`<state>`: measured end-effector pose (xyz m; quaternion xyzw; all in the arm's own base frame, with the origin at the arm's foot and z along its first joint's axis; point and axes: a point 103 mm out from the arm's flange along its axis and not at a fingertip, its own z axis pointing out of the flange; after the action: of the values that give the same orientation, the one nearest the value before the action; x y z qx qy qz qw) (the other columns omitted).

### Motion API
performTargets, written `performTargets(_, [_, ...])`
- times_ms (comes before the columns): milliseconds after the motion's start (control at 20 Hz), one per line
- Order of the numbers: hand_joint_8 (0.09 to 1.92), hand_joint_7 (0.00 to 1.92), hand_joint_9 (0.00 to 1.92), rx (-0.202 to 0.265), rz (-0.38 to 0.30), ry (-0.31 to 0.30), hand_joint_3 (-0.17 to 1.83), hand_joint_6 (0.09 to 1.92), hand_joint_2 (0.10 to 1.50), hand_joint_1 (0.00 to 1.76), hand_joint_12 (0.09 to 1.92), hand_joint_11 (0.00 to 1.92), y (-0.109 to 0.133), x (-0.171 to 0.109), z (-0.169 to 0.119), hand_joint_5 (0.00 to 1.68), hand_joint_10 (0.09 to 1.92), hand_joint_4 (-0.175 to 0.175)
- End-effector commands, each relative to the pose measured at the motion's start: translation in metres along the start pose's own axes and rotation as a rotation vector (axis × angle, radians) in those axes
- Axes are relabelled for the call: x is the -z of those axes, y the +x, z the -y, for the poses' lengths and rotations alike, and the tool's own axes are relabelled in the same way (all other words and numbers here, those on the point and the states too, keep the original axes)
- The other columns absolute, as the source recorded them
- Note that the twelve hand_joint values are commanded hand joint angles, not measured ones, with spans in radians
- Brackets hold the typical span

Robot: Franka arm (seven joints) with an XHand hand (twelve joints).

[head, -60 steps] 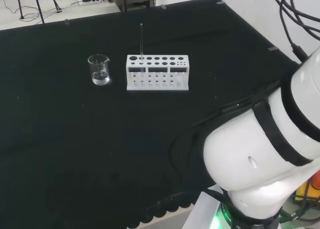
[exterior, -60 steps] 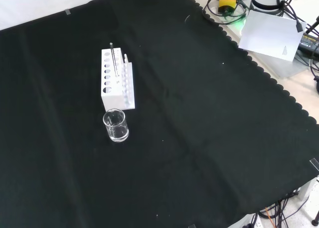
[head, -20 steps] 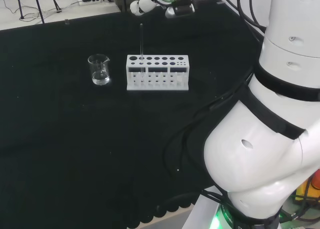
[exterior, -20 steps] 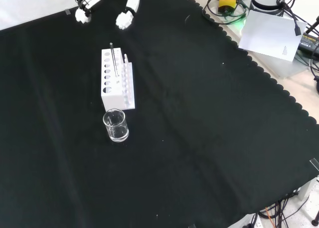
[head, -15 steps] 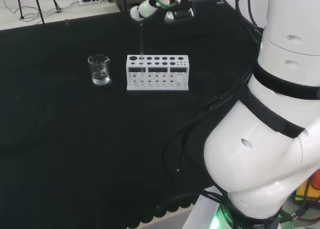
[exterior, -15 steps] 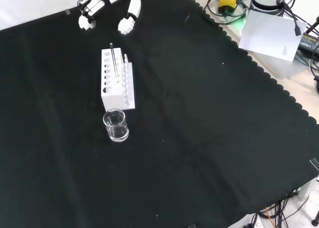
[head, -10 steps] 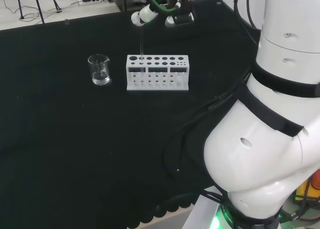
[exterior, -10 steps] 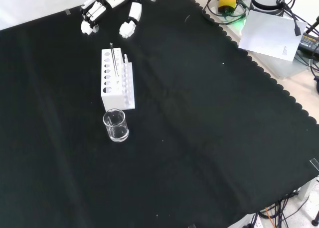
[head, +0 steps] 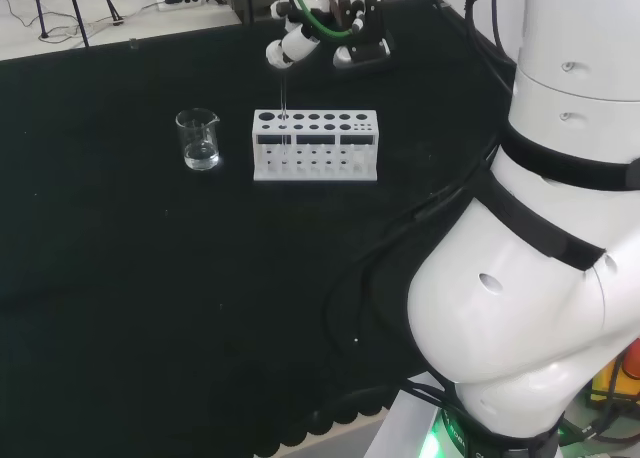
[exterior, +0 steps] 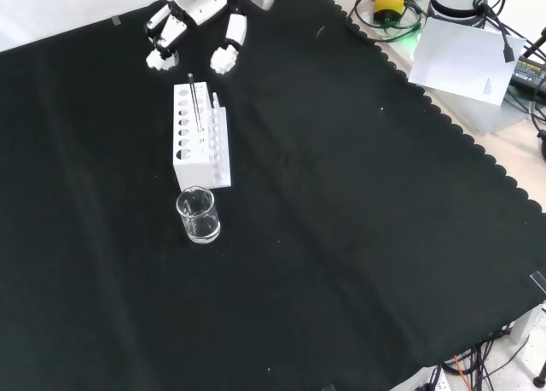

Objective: Take the glass rod from the white test tube rack.

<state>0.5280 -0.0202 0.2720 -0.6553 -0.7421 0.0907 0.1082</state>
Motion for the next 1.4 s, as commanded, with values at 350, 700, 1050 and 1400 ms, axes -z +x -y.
performTargets(350, [0.90, 0.40, 0.64, 0.031, -0.006, 0.028, 0.46, 0.09, 0.98, 0.51, 1.41, 0.19, 0.002, -0.021, -0.009, 0.19, 0.85, -0.116])
performTargets(700, [0.91, 0.59, 0.80, 0.031, -0.010, 0.027, 0.47, 0.09, 0.99, 0.54, 1.38, 0.30, -0.001, -0.023, -0.018, 0.24, 0.85, -0.129])
performTargets(1050, [0.92, 0.71, 0.93, 0.039, 0.002, 0.002, 0.47, 0.09, 1.01, 0.59, 1.35, 0.45, -0.003, -0.018, -0.025, 0.31, 0.89, -0.132])
performTargets(1400, [0.88, 0.86, 1.08, 0.056, 0.018, -0.061, 0.49, 0.53, 1.00, 0.72, 1.29, 0.59, 0.002, -0.013, -0.029, 0.56, 0.90, -0.170])
